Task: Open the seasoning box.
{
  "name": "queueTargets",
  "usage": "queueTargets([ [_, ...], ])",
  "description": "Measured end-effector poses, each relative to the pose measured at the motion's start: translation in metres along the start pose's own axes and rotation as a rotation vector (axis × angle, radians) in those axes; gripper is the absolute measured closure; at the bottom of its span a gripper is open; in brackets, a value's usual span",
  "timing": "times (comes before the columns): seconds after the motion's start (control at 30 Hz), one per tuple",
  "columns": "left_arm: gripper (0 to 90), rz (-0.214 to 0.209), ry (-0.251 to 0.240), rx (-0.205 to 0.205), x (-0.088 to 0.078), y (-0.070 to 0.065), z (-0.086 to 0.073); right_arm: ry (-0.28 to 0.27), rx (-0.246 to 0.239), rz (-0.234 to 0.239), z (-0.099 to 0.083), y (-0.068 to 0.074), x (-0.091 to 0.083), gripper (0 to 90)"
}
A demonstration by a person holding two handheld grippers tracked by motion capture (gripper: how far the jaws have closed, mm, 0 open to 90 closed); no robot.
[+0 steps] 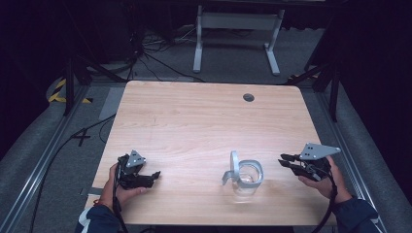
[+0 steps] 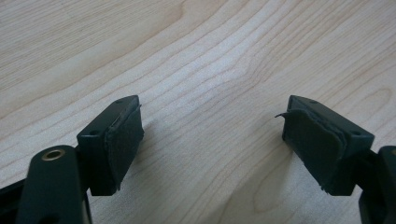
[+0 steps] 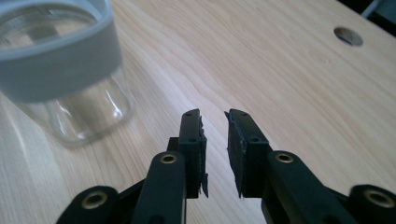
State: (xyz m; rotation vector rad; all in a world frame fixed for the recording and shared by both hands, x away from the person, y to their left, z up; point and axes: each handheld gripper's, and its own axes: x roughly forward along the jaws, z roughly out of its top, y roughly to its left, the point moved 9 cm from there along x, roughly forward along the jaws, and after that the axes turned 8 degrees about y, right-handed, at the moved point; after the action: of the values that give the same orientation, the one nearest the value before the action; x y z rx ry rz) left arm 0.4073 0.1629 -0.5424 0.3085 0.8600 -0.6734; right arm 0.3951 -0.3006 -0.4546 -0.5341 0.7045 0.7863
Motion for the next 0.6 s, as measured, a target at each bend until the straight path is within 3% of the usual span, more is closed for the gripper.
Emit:
queueTargets([
  [0.4,20.4,0.0,0.001,-0.003,0.0,0.0,0.0,0.016,0.071,-0.004,-0.044,-0.009,-0.001,69.0],
  [0.6,20.4,0.0,0.002,-0.003,0.0,0.0,0.0,0.028,0.153,-0.001,-0.071,-0.013,-0.002,58.2],
])
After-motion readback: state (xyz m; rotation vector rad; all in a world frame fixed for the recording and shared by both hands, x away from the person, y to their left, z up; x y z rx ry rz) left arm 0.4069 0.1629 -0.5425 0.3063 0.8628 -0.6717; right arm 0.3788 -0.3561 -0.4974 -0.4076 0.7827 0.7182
